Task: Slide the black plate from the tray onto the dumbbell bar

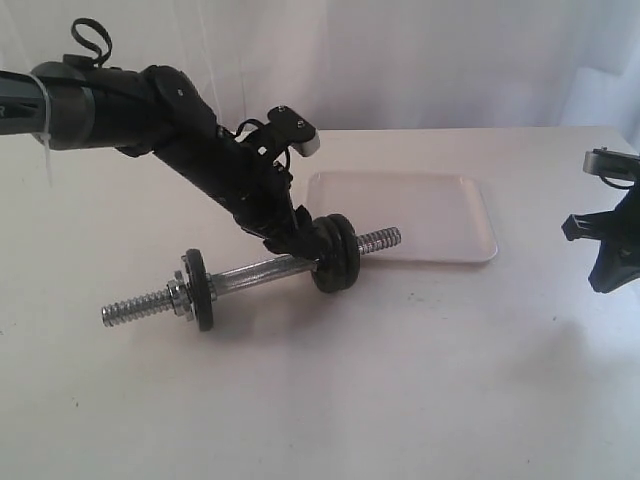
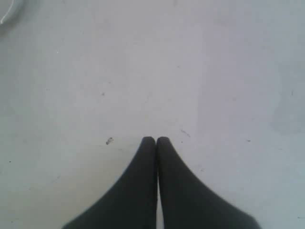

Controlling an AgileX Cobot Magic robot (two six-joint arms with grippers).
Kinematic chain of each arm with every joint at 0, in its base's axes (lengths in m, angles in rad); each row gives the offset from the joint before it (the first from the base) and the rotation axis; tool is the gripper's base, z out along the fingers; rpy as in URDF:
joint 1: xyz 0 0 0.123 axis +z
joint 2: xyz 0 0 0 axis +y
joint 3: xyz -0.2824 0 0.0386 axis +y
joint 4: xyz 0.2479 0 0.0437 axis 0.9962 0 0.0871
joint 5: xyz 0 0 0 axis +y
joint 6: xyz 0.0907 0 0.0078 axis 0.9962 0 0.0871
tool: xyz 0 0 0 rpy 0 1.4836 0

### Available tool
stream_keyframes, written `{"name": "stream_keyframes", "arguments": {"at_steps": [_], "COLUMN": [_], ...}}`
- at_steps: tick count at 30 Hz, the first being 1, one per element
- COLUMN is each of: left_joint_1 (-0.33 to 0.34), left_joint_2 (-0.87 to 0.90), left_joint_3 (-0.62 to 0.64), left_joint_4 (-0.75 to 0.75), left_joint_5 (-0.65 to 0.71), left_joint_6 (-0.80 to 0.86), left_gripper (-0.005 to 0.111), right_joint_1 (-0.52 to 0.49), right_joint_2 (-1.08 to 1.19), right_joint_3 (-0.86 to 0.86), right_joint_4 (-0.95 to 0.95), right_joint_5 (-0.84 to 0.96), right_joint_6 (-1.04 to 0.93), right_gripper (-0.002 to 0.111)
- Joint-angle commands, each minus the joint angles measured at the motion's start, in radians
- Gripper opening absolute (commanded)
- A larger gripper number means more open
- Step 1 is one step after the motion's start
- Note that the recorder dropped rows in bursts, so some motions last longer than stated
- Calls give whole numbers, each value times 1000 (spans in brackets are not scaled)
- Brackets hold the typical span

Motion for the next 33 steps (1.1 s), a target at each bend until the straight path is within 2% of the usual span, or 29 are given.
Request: {"name": "stream_keyframes", "arguments": {"at_steps": [1, 5, 7, 11, 17, 22, 27, 33], "left_joint_1": [-1, 1, 1, 1, 1, 2, 42, 134], "left_joint_2": [-12, -20, -35, -77, -111, -123, -123, -123], "left_joint_3": [-44, -68, -68, -68, -68, -68, -68, -68], "left_joint_4": [22, 22, 34, 90, 321, 516, 559, 559], "left_joint_5": [68, 76, 74, 80, 93, 103, 123, 164], "left_joint_6": [-57, -118, -124, -188, -387, -536, -617, -689], "left_gripper": [62, 62, 58, 39, 22, 0, 0, 0], "right_joint_1": [-5, -5, -5, -3, -1, -1, -1, -1], "right_joint_2": [-12, -12, -12, -12, -12, -12, -12, -12], "right_joint_3": [5, 5, 5, 5, 5, 5, 5, 5], "right_joint_4": [-4, -4, -4, -4, -4, -4, -4, 2], "right_joint_5": [-2, -2, -2, -2, -4, -6, -3, -3], "right_joint_6": [-9, -9, -9, -9, -9, -9, -9, -17], "right_gripper": [0, 0, 0, 0, 0, 0, 0, 0]}}
